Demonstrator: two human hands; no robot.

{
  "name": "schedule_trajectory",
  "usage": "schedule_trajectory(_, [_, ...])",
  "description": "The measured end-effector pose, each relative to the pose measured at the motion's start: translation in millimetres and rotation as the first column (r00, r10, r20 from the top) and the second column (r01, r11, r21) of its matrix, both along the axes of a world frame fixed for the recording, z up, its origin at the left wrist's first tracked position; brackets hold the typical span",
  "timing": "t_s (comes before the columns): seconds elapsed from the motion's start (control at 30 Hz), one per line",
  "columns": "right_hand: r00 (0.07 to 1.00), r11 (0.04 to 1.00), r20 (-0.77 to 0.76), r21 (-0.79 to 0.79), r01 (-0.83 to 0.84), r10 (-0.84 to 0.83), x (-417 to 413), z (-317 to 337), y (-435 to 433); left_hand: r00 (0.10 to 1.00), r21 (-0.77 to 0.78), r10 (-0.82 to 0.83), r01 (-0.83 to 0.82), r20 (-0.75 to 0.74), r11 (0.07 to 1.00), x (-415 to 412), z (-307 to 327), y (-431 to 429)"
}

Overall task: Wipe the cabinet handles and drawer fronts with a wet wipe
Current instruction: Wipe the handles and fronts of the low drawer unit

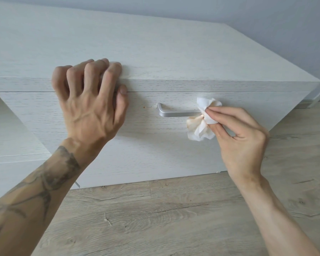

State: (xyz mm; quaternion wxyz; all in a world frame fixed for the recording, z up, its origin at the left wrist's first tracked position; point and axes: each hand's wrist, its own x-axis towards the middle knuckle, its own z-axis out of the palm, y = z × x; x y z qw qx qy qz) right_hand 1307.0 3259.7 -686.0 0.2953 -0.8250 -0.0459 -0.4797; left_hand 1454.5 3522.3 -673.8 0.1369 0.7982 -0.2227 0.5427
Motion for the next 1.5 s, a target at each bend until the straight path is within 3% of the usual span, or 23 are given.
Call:
schedule_trajectory(0.17, [0.997, 0.982, 0.068, -0.185, -0.026, 0.039, 11, 8, 19, 1.0, 0.001, -0.001, 0.001, -0.004, 1.0, 1, 0, -1])
schedule_trajectory(0.37, [0.994, 0.972, 0.076, -0.229, -0.063, 0.082, 36, 12, 61, 1.0, 0.009, 0.003, -0.003, -0.009, 1.0, 0, 1, 1])
schedule_trajectory(0.7, [0.98, 0.973, 0.188, -0.208, 0.105, -0.066, 45, 4, 81, 1.0, 0.015, 0.004, -0.004, -0.028, 1.0, -2, 3, 1])
schedule_trajectory(0.93, [0.986, 0.975, 0.137, -0.189, 0.116, -0.09, 22, 2, 54, 0.994, 0.067, 0.025, -0.017, -0.11, 0.998, -14, 9, 4])
schedule_trajectory(1.17, [0.973, 0.975, 0.071, -0.029, 0.22, -0.218, -5, 2, 18, 0.974, 0.135, 0.029, 0.002, -0.226, 0.991, -37, 20, 13])
schedule_trajectory(1.3, [0.989, 0.99, 0.058, 0.044, 0.133, -0.136, -15, -2, 26, 0.957, 0.186, 0.043, 0.012, -0.287, 0.983, -59, 19, 29])
schedule_trajectory(1.5, [0.992, 0.987, -0.003, 0.106, -0.121, 0.122, -6, 0, 80, 0.935, 0.296, 0.134, -0.033, -0.328, 0.955, -93, 15, 70])
